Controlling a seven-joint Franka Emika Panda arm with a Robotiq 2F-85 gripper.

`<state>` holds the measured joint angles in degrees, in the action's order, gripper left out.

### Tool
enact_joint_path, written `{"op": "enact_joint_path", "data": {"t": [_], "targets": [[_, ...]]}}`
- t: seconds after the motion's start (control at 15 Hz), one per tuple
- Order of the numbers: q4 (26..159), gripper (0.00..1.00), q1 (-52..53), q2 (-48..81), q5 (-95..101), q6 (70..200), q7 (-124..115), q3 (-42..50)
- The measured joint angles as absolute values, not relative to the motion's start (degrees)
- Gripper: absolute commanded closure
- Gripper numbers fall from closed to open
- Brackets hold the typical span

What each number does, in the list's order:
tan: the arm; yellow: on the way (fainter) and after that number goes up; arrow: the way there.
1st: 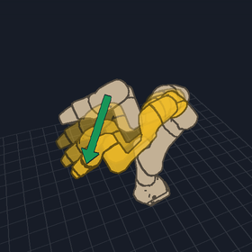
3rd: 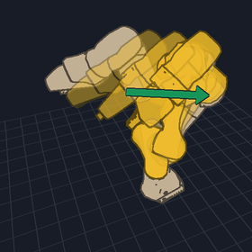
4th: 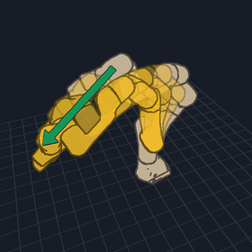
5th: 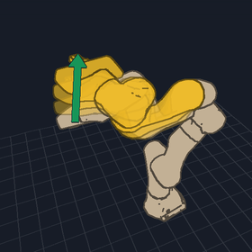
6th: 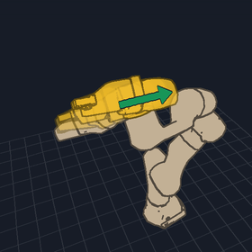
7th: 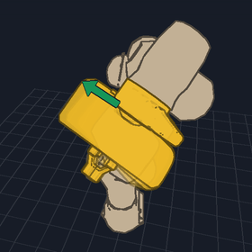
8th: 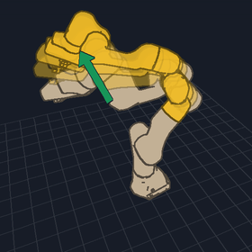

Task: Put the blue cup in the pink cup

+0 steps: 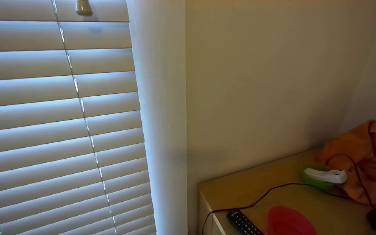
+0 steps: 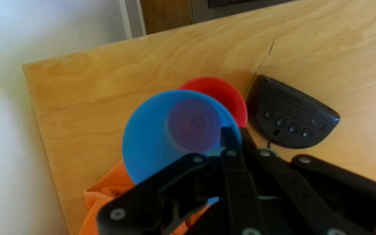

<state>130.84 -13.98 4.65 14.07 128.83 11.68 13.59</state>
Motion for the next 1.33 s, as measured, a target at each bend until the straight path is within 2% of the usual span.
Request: {"op": "enact_joint_path", "data": {"t": [0.87, 0.93, 1.0, 1.07, 1.33], "targets": [[132.0, 0.99, -14.0, 1.6, 14.8, 125.4, 18.5, 13.5], [132.1, 0.70, -14.0, 1.6, 14.8, 125.3, 18.8, 13.4], [132.1, 0.69, -14.0, 1.6, 14.8, 125.2, 19.2, 13.4], [132.1, 0.64, -14.0, 1.6, 14.8, 124.9, 19.4, 13.3], [132.1, 0.33, -13.9, 1.5, 14.7, 123.8, 19.9, 13.3]]}}
